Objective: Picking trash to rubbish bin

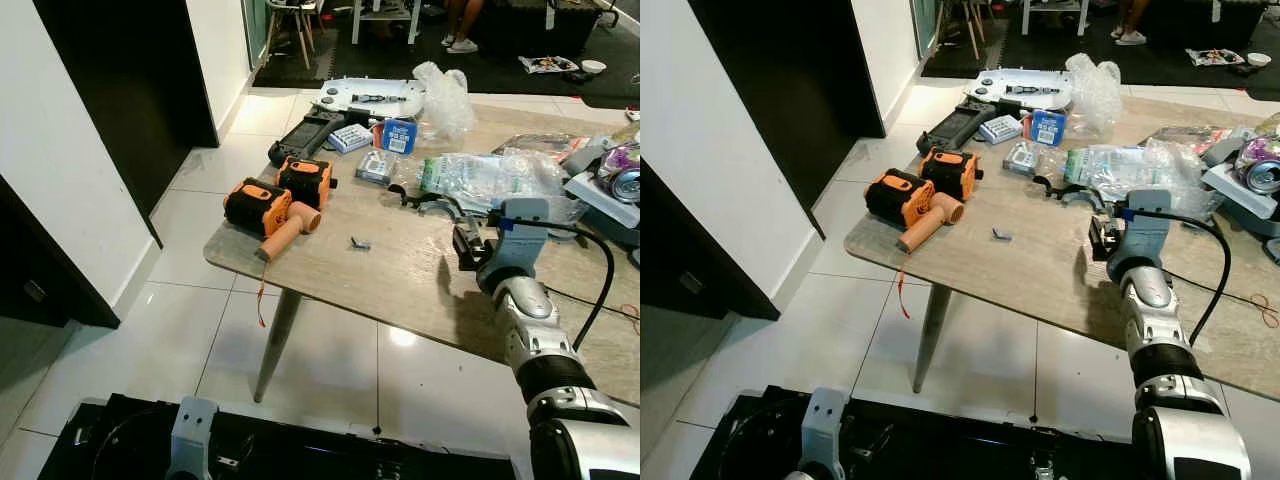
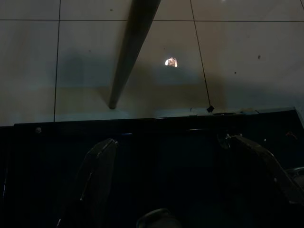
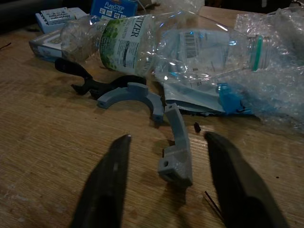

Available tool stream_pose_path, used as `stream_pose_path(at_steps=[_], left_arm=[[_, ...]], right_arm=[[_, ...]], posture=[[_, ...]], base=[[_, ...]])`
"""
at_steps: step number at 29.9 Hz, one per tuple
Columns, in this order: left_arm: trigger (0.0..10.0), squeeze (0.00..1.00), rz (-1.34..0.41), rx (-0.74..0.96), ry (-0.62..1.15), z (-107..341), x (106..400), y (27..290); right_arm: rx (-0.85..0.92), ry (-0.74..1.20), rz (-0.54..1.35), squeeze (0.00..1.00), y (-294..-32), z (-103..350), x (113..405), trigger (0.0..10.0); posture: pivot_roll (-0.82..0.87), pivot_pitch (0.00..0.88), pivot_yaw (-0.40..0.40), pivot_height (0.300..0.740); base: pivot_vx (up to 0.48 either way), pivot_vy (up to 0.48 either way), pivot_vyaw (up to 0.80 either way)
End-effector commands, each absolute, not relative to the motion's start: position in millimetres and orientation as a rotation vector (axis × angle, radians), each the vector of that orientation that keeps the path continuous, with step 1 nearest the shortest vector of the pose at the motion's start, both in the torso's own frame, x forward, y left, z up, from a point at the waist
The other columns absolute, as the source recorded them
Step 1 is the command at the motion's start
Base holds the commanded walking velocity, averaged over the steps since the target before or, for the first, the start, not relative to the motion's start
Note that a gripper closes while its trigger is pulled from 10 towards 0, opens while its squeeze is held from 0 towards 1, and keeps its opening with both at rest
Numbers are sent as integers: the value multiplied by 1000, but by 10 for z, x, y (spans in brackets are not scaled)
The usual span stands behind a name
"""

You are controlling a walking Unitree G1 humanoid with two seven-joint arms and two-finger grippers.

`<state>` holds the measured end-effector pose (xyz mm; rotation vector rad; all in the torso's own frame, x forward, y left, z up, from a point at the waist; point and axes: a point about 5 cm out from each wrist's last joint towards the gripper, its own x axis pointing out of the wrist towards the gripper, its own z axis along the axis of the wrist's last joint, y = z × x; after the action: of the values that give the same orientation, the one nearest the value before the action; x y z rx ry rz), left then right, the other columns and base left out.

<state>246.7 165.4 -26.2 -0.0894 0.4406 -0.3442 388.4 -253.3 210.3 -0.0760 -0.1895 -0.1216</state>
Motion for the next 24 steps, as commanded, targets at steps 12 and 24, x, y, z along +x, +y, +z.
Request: stream_pose_path(at_steps=[12,24], left_arm=[[10000,0,-340,-83,467,-320,2391,1675],[10000,0,-333,-90,469,-310,2422,1664]], right_arm=[[-76,-160,-157,0,-2605,2055,3873,0],[145,-327,-8,0,-2442,2311,3911,0]], posture=[[-20,261,69,740],[-26,246,64,740]], base=[[0,0,0],[0,0,0]])
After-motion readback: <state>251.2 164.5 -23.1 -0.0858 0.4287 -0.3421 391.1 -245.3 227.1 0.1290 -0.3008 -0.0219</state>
